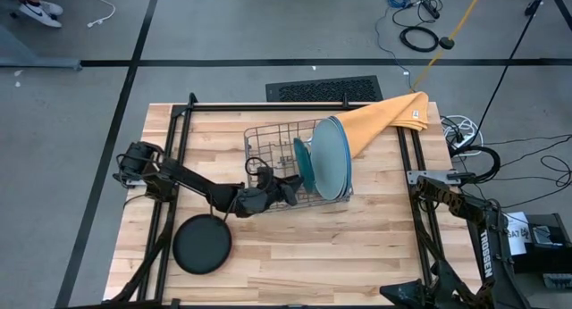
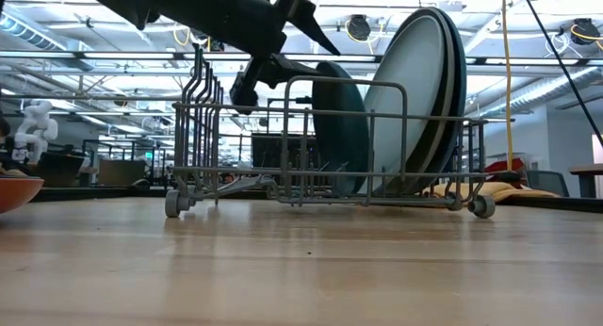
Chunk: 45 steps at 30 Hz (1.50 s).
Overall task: Sort dishes
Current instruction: Put the dark green plate into the green dish rack
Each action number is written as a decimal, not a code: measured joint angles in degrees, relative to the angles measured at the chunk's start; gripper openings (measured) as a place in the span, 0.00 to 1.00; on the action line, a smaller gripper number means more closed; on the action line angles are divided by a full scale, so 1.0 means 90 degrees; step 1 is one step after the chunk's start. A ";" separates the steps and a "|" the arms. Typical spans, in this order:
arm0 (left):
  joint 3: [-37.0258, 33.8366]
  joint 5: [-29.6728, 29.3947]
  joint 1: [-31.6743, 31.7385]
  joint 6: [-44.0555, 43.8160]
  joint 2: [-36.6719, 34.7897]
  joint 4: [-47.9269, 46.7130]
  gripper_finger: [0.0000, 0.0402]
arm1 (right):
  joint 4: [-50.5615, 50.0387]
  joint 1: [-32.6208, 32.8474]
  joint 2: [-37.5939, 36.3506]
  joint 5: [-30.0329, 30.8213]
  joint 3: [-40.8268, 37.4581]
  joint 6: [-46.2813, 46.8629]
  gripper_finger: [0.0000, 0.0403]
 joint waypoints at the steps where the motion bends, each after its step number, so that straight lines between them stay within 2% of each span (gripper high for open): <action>1: 0.0000 -0.0011 -0.0014 0.0000 -0.0018 -0.0038 0.36 | 0.0002 0.0001 0.0000 0.0002 0.0000 0.0000 0.00; 7: 0.0000 -0.0648 -0.0246 0.0451 -0.0280 -0.0198 0.36 | 0.0000 0.0001 0.0000 0.0002 0.0000 0.0000 0.00; 14: 0.0001 -0.0743 -0.0467 0.0880 -0.0904 -0.0846 0.36 | 0.0001 0.0000 0.0000 0.0000 0.0000 0.0000 0.00; 20: 0.0005 -0.0626 -0.0918 0.2235 -0.1560 -0.0855 0.36 | 0.0000 0.0001 0.0000 0.0000 0.0000 0.0000 0.00; 26: 0.0005 -0.0635 -0.1708 0.3447 -0.2480 -0.1295 0.36 | 0.0000 0.0000 0.0000 0.0000 0.0000 -0.0002 0.00; 29: 0.0059 -0.0655 -0.2062 0.3458 -0.2931 -0.2100 0.36 | 0.0000 -0.0001 0.0000 0.0000 0.0000 -0.0002 0.00; 35: 0.0978 -0.0629 -0.2447 0.2021 -0.3239 -0.5892 0.36 | 0.0001 -0.0004 0.0000 0.0002 0.0000 0.0000 0.00; 38: 0.1524 0.0044 -0.2374 0.1480 -0.3037 -0.7335 0.36 | 0.0000 -0.0040 0.0000 0.0002 0.0000 0.0000 0.00; 45: 0.2373 0.3246 -0.2055 0.0644 -0.1939 -0.9827 0.36 | 0.0002 -0.0206 0.0000 -0.0009 0.0000 0.0000 0.00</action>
